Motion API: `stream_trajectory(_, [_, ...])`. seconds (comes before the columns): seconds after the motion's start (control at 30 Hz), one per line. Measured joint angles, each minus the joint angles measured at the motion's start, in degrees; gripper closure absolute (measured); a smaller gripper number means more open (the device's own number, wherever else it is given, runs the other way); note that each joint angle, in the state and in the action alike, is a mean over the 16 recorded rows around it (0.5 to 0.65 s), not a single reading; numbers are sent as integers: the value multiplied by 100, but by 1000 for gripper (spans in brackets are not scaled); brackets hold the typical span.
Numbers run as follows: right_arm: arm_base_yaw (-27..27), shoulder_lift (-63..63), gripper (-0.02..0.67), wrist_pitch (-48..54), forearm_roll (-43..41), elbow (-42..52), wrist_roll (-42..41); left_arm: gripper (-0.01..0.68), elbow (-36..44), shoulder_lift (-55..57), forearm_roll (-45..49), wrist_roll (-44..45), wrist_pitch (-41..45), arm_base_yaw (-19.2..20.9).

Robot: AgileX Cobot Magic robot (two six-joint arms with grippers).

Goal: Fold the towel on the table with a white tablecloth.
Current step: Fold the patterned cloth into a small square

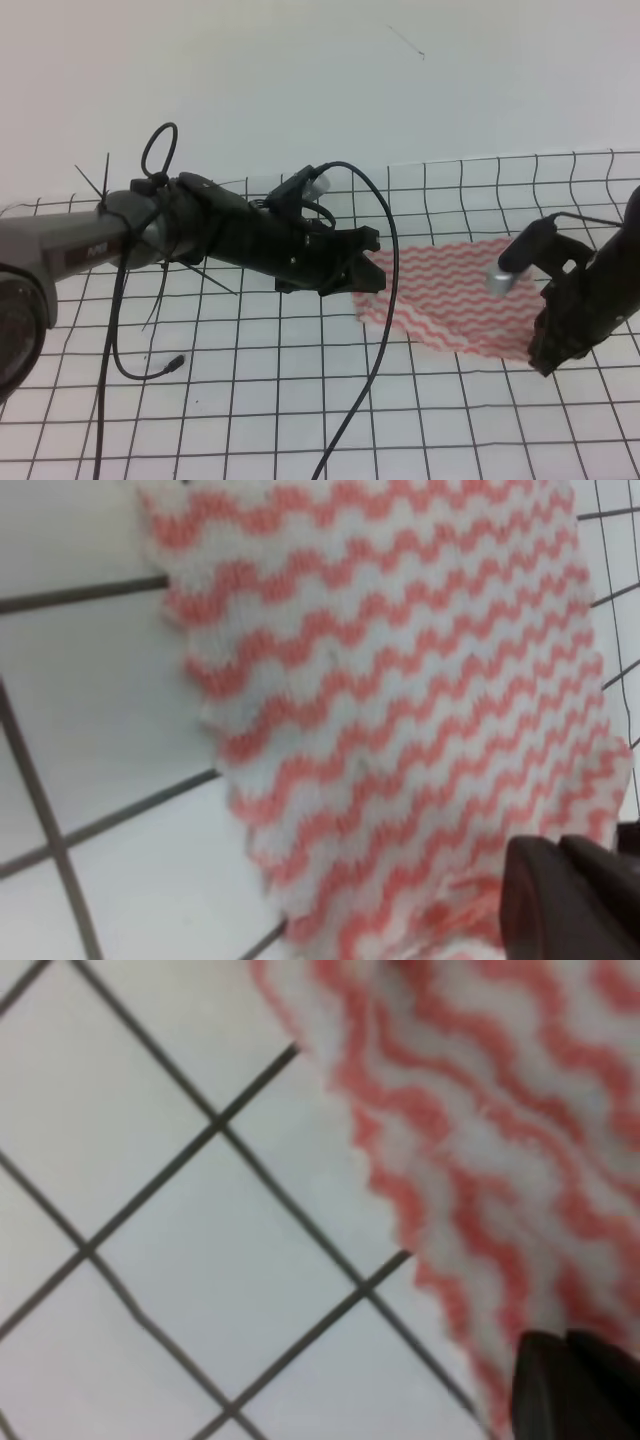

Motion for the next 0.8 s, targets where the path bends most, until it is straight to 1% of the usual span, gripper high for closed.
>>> stream_trajectory(0.2, [-4, -125, 643, -72, -22, -125, 22, 673, 0, 0, -131, 76, -1, 11])
stream_trajectory(0.4, [-8, -189, 630, 230, -94, -289, -50, 673, 0, 0, -261, 150, -15, 25])
stream_trajectory(0.53, [-10, -197, 584, 512, -149, -377, -148, 673, 0, 0, -313, 189, -25, 35])
stream_trajectory(0.8, [-11, -86, 463, 889, -212, -412, -375, 672, 0, 0, -320, 225, -35, 39])
